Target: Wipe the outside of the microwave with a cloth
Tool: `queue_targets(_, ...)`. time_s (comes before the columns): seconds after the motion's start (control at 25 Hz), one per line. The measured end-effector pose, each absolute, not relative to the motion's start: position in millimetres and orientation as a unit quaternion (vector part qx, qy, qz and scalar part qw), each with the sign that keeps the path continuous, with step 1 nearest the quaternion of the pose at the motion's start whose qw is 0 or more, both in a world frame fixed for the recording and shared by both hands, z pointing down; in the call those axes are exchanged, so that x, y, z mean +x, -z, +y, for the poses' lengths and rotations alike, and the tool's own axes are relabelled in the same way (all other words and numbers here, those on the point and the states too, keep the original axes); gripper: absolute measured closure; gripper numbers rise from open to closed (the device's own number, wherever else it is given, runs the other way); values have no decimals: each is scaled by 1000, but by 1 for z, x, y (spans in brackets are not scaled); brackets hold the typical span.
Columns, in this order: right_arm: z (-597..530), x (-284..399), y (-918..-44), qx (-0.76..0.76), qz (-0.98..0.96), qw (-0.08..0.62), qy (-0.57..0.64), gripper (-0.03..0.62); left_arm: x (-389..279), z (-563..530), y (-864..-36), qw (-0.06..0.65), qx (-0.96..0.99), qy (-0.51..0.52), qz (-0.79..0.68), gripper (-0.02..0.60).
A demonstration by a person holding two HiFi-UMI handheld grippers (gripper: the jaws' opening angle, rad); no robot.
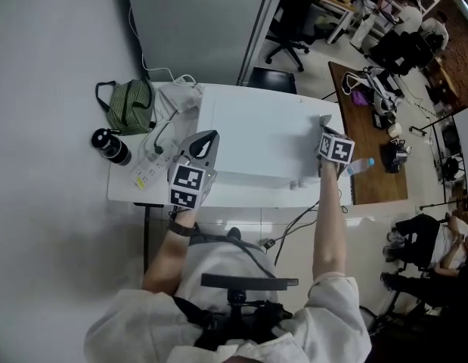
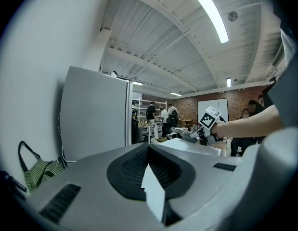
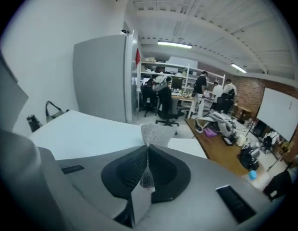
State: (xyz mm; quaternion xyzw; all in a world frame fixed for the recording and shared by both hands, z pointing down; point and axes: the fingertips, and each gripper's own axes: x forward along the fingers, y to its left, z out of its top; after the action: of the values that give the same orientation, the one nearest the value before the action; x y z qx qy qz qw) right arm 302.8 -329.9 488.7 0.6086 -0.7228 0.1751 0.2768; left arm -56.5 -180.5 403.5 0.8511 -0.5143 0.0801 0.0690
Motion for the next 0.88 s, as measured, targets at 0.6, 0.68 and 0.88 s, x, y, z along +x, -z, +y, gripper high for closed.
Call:
queue_targets(0.6, -263, -58, -489, 349, -887, 213, -215, 588, -142, -160, -413, 87, 816, -71, -567, 558)
queue_targets(0.68, -250, -97, -483, 316, -902, 196, -219, 588, -153, -159, -415, 87, 810, -70, -576, 558)
queue_targets(0.88, -221, -167, -447, 231, -934, 116, -245, 588, -172, -153, -413, 90, 800, -69, -589, 558)
